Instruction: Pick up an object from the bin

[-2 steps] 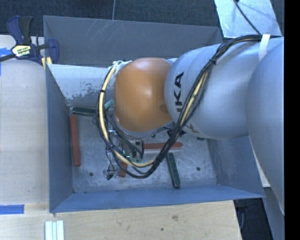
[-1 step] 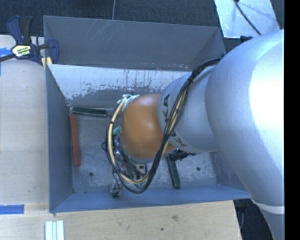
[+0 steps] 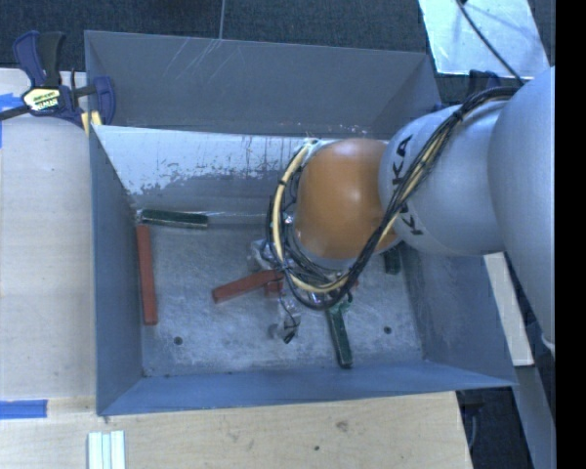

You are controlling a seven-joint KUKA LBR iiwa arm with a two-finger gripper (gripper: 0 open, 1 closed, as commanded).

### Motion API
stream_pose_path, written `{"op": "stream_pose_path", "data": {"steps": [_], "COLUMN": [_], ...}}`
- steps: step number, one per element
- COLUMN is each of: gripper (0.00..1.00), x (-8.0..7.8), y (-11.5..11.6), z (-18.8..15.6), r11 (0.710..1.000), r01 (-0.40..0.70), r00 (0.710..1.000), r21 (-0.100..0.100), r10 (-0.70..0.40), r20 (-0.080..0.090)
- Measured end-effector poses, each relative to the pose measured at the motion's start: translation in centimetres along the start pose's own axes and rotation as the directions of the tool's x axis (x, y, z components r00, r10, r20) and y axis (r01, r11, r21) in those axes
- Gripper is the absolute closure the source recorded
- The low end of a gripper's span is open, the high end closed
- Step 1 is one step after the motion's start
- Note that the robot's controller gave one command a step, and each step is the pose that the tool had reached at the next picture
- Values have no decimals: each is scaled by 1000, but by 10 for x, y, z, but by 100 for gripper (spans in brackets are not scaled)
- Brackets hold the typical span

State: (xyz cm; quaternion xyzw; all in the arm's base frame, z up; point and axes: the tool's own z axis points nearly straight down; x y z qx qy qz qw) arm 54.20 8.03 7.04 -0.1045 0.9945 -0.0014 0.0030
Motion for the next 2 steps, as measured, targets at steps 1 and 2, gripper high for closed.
{"op": "stream_pose_path", "data": {"steps": [1, 2], "gripper": [100, 100], "x": [-1, -41], "y": [4, 32], "z": [-1, -155], "r11": [1000, 992], "r01": [1, 130], "r00": [1000, 992], "r21": [-4, -3], "r10": [-1, -130], "r20": [1, 8]}}
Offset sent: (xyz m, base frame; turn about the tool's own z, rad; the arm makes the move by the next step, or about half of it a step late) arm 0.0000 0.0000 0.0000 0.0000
